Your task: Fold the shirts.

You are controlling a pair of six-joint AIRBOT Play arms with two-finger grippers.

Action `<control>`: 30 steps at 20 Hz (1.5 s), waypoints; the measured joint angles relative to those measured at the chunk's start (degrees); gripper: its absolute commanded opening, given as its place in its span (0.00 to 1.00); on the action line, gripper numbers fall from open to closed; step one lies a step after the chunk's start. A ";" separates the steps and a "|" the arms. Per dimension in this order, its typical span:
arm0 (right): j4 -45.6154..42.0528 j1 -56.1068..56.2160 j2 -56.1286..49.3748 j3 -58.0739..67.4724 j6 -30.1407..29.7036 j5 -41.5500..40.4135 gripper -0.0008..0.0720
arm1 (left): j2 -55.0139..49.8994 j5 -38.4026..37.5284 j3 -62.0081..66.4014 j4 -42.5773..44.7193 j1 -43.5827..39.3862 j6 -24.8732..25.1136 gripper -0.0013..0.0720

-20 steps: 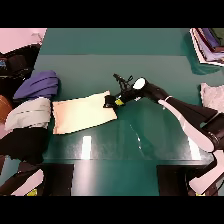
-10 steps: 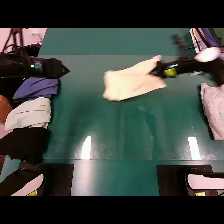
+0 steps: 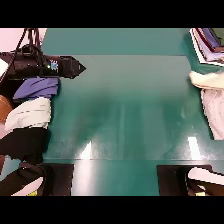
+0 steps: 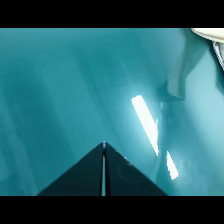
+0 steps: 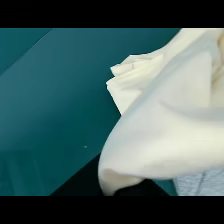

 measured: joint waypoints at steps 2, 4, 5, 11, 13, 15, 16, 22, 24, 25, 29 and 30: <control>0.04 -3.10 -0.28 0.00 -0.02 -0.68 0.03 | 0.00 0.57 0.00 -0.04 -0.28 -0.28 0.05; 1.27 -4.76 -0.39 0.79 -0.50 -1.44 0.03 | 0.00 0.92 0.00 -0.07 -0.46 -0.44 0.05; 1.57 -5.25 -0.44 1.73 -0.72 -1.57 0.03 | 0.00 1.01 0.00 -0.07 -0.50 -0.52 0.05; 2.27 -7.98 0.42 9.99 -0.76 3.43 0.03 | 0.00 1.18 0.00 -0.09 -0.55 -0.55 0.05; 2.29 -9.64 2.23 9.51 -0.39 4.90 0.03 | 0.00 0.83 0.00 0.04 -0.55 -0.52 0.05; 2.19 -11.65 4.94 6.62 -0.15 5.75 0.03 | 0.00 0.63 0.00 0.35 -0.55 -0.50 0.05; 2.19 -12.79 6.60 4.37 -0.09 6.32 0.03 | -0.02 0.55 0.00 0.42 -0.55 -0.48 0.05; -4.83 -18.82 16.87 -12.61 0.17 8.85 0.80 | 0.00 0.39 0.00 0.70 -0.55 0.63 0.05; -9.27 -20.96 19.69 -17.55 0.66 9.38 0.84 | 0.00 0.37 0.00 0.76 -0.55 0.85 0.05; -10.97 -22.18 20.85 -19.34 0.96 9.57 0.84 | 0.00 0.33 0.00 0.76 -0.55 0.96 0.05; -13.73 -23.69 24.61 -22.27 1.99 9.86 0.84 | 0.00 -0.46 0.00 0.81 -0.55 1.88 0.05; -13.03 -22.21 25.35 -22.23 2.01 9.84 0.83 | 0.00 -0.61 0.00 0.81 -0.57 2.08 0.05</control>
